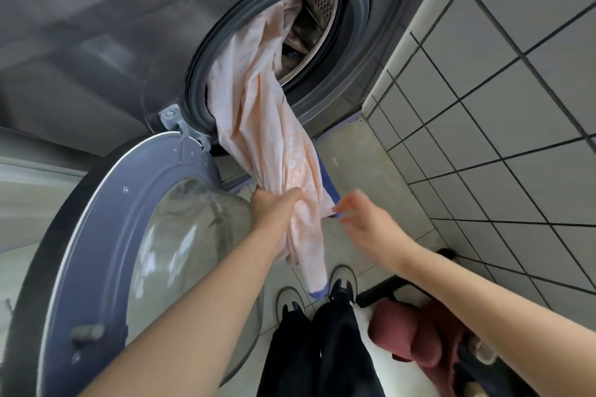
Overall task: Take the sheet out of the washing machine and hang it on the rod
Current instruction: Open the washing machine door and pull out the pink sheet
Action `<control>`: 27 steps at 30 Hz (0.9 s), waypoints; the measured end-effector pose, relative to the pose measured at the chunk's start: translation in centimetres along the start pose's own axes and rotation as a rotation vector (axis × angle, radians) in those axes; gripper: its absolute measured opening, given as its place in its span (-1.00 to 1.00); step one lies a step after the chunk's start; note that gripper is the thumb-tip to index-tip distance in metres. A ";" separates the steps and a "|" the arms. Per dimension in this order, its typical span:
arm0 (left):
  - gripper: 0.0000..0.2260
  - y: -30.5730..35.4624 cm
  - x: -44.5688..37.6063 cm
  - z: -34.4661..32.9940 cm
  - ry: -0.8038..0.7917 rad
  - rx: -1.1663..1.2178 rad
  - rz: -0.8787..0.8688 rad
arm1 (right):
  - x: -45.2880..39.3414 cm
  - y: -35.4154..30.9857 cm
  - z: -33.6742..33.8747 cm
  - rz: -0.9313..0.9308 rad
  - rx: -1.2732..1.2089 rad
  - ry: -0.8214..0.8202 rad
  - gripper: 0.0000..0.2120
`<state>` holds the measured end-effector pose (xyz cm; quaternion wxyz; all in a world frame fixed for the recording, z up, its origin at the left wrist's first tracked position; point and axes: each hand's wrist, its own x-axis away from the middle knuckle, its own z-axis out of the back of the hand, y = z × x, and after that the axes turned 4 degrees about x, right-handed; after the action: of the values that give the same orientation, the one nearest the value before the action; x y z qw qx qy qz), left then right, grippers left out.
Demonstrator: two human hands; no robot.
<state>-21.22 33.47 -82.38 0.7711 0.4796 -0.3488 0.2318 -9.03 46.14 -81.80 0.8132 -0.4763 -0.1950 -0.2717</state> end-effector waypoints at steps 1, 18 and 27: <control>-0.68 0.1 0.3 0.1 -0.017 0.010 -0.003 | -0.9 0.0 0.6 -0.087 -0.039 0.087 -0.75; -0.32 -2.7 4.5 -0.6 -0.182 -0.715 -0.203 | -6.2 -5.2 -0.2 -0.315 -0.613 -0.387 -0.28; -0.45 -4.1 8.4 0.6 -0.264 -0.700 -0.484 | -3.4 -4.6 -1.6 -0.363 -0.723 0.088 -0.85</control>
<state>-13.08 31.36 -78.23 0.8678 0.2831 -0.3794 -0.1508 -14.44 43.78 -81.45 0.5399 -0.6771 -0.1328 -0.4820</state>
